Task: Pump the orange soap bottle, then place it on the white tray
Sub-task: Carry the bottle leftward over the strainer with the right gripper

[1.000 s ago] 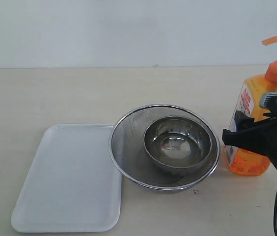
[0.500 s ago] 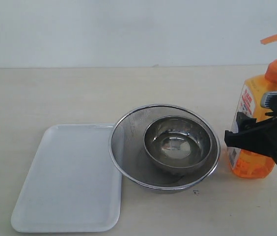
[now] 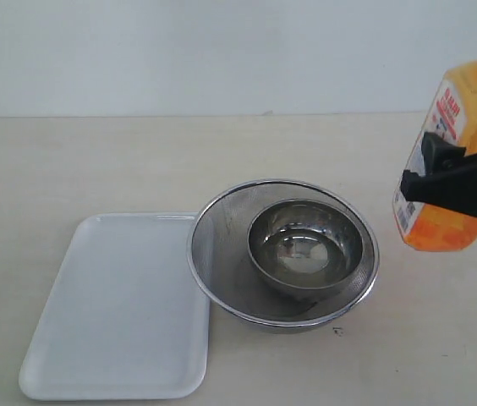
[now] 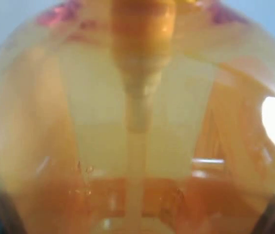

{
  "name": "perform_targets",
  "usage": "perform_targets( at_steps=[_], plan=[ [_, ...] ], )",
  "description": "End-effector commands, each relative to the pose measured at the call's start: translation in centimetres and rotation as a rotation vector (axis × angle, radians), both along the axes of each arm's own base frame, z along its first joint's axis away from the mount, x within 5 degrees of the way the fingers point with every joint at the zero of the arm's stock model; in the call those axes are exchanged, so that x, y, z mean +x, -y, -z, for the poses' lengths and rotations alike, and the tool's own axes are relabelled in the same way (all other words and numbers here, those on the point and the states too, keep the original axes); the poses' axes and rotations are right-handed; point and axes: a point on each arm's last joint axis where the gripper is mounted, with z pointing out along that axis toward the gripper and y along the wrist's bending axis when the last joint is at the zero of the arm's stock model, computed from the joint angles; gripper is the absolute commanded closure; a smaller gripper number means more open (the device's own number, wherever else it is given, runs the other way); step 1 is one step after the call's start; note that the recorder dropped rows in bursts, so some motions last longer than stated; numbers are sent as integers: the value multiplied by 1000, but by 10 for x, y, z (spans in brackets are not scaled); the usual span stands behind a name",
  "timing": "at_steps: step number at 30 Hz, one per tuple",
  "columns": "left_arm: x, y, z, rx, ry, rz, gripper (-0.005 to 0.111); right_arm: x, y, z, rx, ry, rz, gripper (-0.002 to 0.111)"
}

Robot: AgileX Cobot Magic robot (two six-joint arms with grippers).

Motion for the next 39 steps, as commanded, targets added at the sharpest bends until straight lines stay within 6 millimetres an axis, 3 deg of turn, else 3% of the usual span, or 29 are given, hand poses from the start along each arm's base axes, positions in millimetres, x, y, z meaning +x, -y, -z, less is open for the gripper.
perform_targets(
  at_steps=[1,6,12,18,20,29,39],
  plan=[
    [0,-1,1,-14,-7,-8,102,1,-3,-44,26,151,-26,108],
    [0,-1,1,-18,-8,-10,102,9,-21,-93,47,171,-143,108],
    [0,-2,1,-19,-10,-17,102,1,-64,-144,40,274,-305,108],
    [0,-2,1,-28,-12,-16,102,-4,-97,-168,64,309,-417,108],
    [0,0,1,-33,-9,6,102,-3,-122,-170,47,313,-476,108],
    [0,0,1,-35,-9,10,102,9,-199,-155,14,253,-609,108],
    [0,1,1,-34,-9,12,102,14,-250,-96,-1,218,-634,108]
  ],
)
